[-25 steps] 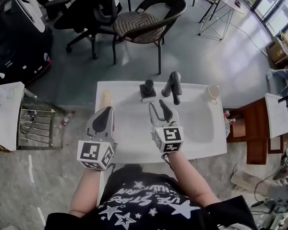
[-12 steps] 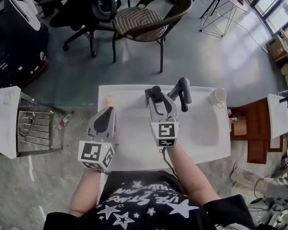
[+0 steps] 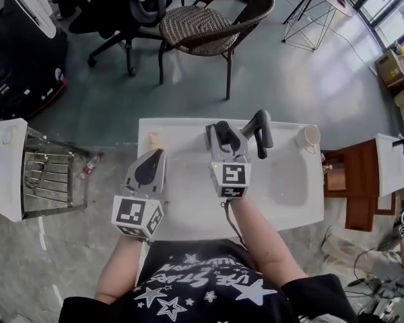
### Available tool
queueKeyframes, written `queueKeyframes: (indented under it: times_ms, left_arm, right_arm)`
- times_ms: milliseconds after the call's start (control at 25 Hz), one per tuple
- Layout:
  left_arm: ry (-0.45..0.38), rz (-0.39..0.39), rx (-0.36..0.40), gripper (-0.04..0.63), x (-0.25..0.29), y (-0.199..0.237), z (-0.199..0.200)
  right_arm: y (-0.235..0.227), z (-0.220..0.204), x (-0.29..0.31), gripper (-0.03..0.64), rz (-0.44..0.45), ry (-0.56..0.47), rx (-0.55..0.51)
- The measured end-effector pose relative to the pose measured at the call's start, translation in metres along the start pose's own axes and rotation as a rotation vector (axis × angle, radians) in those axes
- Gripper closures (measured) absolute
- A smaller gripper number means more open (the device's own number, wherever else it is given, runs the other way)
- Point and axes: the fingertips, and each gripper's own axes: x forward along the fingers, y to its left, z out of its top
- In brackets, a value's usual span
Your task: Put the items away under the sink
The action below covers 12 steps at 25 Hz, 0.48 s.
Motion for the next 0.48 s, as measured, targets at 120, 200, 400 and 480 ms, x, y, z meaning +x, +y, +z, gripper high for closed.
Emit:
queueKeyframes:
  times_ms: [120, 200, 400, 480]
  left_arm:
    - [-0.001, 0.006, 0.005, 0.586, -0.004, -0.004, 0.001]
    - [-0.004, 0.014, 0.009, 0.586, -0.01, -0.007, 0.001]
    - [-0.008, 0.032, 0.027, 0.586, -0.028, -0.024, 0.0]
    - [-0.014, 0.039, 0.033, 0.586, -0.037, -0.037, -0.001]
  right_arm:
    - [0.002, 0.003, -0.003, 0.52, 0.003, 0.002, 0.015]
    - [0.005, 0.008, -0.009, 0.522, 0.008, -0.009, 0.005]
    - [0.013, 0.026, -0.037, 0.522, 0.055, -0.041, 0.037]
    - [0.017, 0.029, -0.055, 0.522, 0.076, -0.047, 0.047]
